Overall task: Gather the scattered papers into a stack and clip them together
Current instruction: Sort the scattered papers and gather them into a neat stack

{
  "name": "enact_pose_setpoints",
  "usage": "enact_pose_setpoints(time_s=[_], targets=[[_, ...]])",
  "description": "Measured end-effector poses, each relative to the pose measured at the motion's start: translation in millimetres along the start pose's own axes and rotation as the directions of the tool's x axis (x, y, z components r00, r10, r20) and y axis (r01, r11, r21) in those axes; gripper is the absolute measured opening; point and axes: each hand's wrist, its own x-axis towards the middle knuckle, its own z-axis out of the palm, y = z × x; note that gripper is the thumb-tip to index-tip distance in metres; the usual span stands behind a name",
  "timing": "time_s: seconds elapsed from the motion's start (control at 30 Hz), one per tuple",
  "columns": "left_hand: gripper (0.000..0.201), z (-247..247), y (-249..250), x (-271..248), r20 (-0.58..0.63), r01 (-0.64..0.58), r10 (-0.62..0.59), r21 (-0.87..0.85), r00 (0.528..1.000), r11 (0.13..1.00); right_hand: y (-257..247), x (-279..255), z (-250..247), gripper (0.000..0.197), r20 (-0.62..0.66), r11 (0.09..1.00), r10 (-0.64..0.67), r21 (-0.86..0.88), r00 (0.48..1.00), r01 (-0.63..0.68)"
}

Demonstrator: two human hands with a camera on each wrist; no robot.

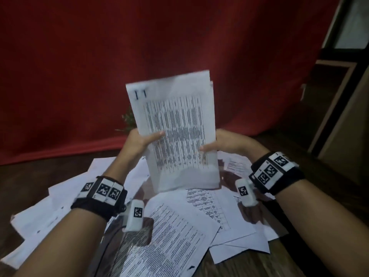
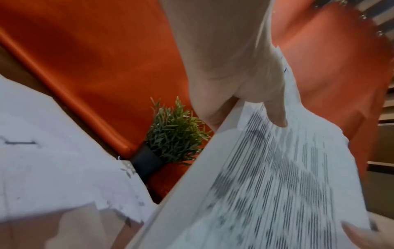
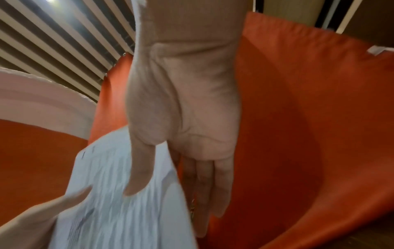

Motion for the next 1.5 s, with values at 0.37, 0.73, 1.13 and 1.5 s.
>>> enact_pose_setpoints(time_s=[0.37,0.73,1.13,1.5], targets=[[0.009,-52.4,-17.6,10.7,-0.26,-0.147,0.118,-0.095,0.958,0.985,92.3,34.0,-10.7,0.047,-0.191,0.815,0.486,-0.252,0.853,-0.521],[0.017,-112.2,-60.4,-2.0,-0.333,-0.204,0.108,-0.269,0.937,0.941,118.8,89.8,16.4,0.056,-0.155,0.701,0.634,-0.3,0.758,-0.647],[0.009,-136.7,-64.5,-5.1,-0.376,-0.137,0.045,-0.221,0.925,0.966,69.9,108.2,-20.3,0.027,-0.627,0.999,0.005,-0.03,0.779,-0.031],[0.017,-130.1,-38.6,-11.5,-0.395,-0.097,0.009,-0.203,0.919,0.974,-12.6,65.2,-105.3,0.02,-0.612,0.963,-0.205,-0.267,0.764,0.045]])
